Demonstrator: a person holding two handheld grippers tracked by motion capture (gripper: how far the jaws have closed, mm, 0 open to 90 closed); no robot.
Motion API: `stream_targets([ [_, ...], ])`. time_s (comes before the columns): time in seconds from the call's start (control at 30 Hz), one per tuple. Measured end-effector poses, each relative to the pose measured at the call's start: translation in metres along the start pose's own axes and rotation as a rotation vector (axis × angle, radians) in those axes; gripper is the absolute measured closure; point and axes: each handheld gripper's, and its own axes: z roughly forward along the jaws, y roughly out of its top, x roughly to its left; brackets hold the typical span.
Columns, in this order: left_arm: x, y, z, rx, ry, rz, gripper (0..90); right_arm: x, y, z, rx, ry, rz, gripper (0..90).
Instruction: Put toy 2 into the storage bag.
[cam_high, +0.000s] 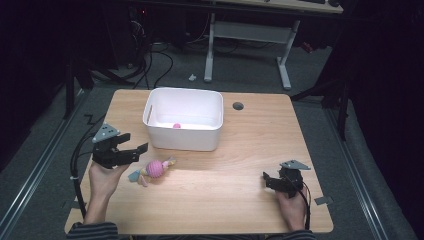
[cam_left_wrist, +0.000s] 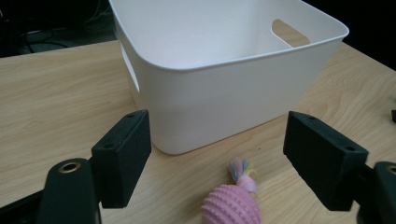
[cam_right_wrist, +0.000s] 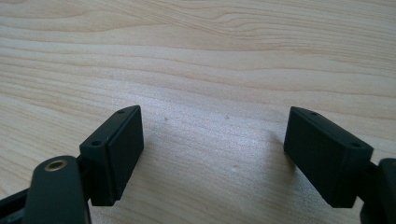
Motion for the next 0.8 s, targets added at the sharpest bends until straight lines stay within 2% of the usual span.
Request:
stream_targets([
  [0.33, -0.006, -0.019, -0.002, -0.019, -0.003, -0.013, 23.5, 0.0, 0.0, 0.0, 0.0, 0.002, -0.001, 20.0],
  [0.8, -0.014, -0.045, 0.004, 0.002, -0.004, -0.005, 22.6, 0.001, 0.0, 0.0, 0.002, 0.005, 0.0, 20.1],
])
